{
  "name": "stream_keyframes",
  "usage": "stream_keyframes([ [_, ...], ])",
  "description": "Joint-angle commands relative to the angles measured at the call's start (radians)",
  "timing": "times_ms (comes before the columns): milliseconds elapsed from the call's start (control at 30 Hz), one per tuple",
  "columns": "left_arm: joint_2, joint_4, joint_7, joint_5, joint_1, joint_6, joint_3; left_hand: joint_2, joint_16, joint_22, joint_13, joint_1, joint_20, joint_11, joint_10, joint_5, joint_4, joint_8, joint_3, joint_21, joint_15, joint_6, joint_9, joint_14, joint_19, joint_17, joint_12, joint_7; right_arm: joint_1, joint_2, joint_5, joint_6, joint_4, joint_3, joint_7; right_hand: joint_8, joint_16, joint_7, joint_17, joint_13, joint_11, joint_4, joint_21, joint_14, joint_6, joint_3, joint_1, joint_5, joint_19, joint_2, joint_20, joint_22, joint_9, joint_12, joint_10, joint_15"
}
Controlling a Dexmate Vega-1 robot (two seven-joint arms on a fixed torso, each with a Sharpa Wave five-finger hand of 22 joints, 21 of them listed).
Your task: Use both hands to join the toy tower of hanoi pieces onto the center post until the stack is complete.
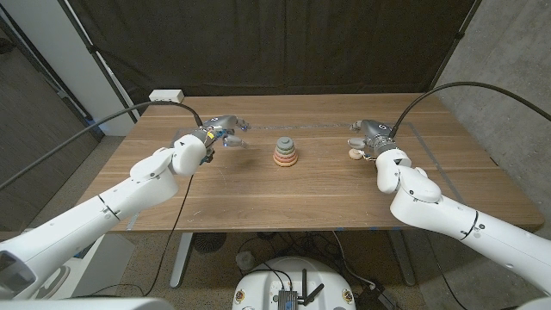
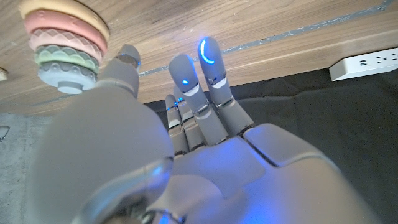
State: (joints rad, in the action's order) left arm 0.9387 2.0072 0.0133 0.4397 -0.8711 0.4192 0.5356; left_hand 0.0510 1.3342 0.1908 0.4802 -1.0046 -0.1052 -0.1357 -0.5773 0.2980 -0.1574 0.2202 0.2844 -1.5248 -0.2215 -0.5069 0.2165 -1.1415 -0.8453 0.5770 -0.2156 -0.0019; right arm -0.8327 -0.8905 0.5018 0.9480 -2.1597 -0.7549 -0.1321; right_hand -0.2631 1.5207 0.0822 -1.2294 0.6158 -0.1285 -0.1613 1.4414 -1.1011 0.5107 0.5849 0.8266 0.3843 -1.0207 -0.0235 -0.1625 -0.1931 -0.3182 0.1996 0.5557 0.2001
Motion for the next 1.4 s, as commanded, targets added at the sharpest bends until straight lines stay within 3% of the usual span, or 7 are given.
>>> stream_keyframes([
  [33,-0.005,-0.002,0.107,-0.014,-0.058,0.035,-0.023,-0.009,0.003,0.003,0.003,0.002,-0.104,0.002,-0.011,0.009,0.001,0.007,0.003,-0.006,0.002,-0.013,0.001,-0.005,0.004,0.004,-0.007,-0.003,0.015,0.004,0.007,-0.019,0.015,-0.01,0.017,0.001,0.01,-0.002,-0.001,0.003,0.003,-0.002,0.0,-0.011,-0.007,0.006,-0.003,0.006,-0.01,0.001,-0.059,-0.002,-0.002,0.005,0.003,0.017],
  [633,-0.001,0.015,0.219,-0.069,-0.142,0.054,-0.061,-0.014,-0.002,0.002,0.002,0.009,-0.104,0.002,-0.022,0.011,0.003,0.006,0.006,-0.006,0.002,-0.025,0.002,0.004,0.01,0.013,-0.002,-0.006,-0.004,-0.006,0.007,-0.024,0.01,0.005,0.019,0.011,0.008,-0.011,-0.001,0.0,0.007,-0.002,-0.003,-0.006,-0.02,0.006,-0.005,0.006,-0.005,-0.002,-0.059,-0.001,0.002,-0.004,-0.024,0.017],
  [1400,0.013,0.023,0.258,-0.086,-0.164,0.066,-0.062,-0.016,-0.006,0.001,0.001,0.014,-0.103,-0.003,-0.035,0.012,0.004,0.007,0.007,-0.005,0.001,-0.037,0.003,0.006,0.014,0.014,-0.002,-0.008,0.01,-0.001,0.036,0.001,0.012,-0.02,0.052,0.019,0.003,-0.014,0.0,-0.006,0.014,-0.003,-0.006,0.003,-0.026,0.008,-0.006,0.006,0.0,-0.006,-0.059,0.0,0.006,-0.008,-0.047,0.017],
])
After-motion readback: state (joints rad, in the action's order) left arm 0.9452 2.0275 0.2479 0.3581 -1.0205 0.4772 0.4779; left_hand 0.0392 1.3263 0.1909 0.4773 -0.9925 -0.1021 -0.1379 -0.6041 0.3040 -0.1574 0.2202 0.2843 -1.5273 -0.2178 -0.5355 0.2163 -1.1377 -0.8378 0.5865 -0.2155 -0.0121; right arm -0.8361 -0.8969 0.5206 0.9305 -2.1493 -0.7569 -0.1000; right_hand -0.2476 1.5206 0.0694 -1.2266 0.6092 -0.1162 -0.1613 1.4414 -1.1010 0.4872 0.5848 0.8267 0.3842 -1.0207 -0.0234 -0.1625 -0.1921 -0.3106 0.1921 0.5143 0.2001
